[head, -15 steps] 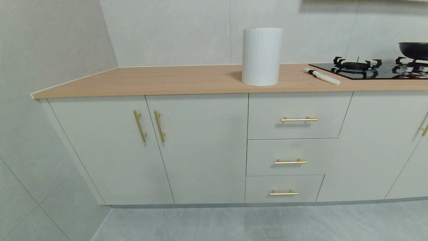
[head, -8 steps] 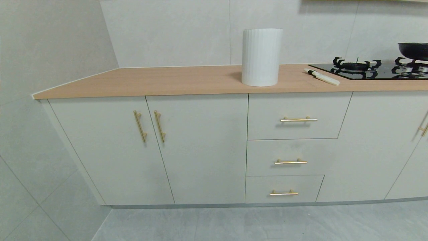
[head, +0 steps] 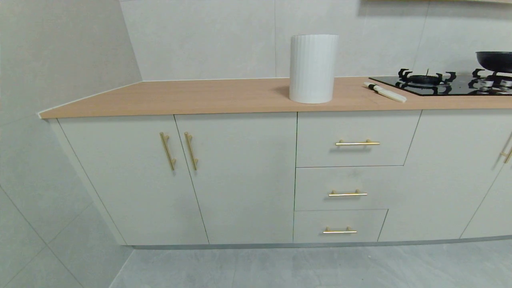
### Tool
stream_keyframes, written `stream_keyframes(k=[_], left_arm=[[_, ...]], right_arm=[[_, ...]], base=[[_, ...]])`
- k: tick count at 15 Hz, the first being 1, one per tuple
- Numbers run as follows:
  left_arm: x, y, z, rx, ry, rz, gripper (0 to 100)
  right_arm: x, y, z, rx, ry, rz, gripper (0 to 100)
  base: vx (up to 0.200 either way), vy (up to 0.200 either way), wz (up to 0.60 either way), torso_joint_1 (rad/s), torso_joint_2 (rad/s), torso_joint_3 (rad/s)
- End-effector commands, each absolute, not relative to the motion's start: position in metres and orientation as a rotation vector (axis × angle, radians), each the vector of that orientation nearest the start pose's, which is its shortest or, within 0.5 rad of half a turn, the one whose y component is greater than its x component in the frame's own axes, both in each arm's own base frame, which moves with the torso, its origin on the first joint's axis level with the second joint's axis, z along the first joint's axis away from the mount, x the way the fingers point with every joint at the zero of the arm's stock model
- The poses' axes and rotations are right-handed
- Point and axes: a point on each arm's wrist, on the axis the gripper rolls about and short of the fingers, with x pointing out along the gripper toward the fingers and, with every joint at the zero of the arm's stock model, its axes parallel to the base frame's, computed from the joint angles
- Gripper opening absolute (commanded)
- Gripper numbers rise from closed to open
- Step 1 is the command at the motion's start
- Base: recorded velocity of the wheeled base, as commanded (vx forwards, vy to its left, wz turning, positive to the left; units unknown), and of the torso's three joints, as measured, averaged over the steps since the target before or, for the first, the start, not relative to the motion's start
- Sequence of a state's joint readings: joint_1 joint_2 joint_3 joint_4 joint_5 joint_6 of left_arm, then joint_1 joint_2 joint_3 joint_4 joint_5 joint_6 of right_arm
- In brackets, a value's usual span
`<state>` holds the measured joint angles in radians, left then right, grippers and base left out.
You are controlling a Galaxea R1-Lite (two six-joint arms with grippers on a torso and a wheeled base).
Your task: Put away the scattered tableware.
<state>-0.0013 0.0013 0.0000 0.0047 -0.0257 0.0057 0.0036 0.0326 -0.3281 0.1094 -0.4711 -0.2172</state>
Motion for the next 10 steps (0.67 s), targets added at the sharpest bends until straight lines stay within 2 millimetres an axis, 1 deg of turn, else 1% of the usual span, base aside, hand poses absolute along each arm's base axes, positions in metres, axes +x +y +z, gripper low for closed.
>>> stream_keyframes(k=[1, 2, 3, 4, 6, 8, 10], left_arm=[[-0.023, -0.001, 0.075, 0.006, 0.006, -0.026, 100], [-0.023, -0.001, 0.075, 0.006, 0.006, -0.028, 100], [-0.023, -0.001, 0.075, 0.006, 0.006, -0.028, 100], [-0.023, -0.001, 0.075, 0.006, 0.006, -0.028, 100], [-0.023, -0.001, 0.075, 0.006, 0.006, -0.028, 100], [-0.023, -0.001, 0.075, 0.006, 0.006, -0.026, 100], [-0.023, -0.001, 0.075, 0.006, 0.006, -0.028, 100]], right_arm=[[-0.052, -0.009, 0.136, -0.155, -0.125, -0.412, 100], [-0.041, -0.005, 0.117, -0.108, -0.092, -0.245, 100], [-0.035, -0.003, 0.107, -0.084, -0.086, -0.144, 100], [-0.034, -0.003, 0.106, -0.08, -0.086, -0.13, 100], [-0.026, 0.001, 0.089, -0.041, -0.065, 0.022, 100], [-0.023, 0.001, 0.078, -0.036, -0.027, 0.03, 100], [-0.023, 0.001, 0.075, -0.037, 0.002, 0.034, 100]], base=[[0.0, 0.0, 0.0, 0.0, 0.0, 0.0], [0.0, 0.0, 0.0, 0.0, 0.0, 0.0], [0.0, 0.0, 0.0, 0.0, 0.0, 0.0], [0.0, 0.0, 0.0, 0.0, 0.0, 0.0], [0.0, 0.0, 0.0, 0.0, 0.0, 0.0], [0.0, 0.0, 0.0, 0.0, 0.0, 0.0], [0.0, 0.0, 0.0, 0.0, 0.0, 0.0]])
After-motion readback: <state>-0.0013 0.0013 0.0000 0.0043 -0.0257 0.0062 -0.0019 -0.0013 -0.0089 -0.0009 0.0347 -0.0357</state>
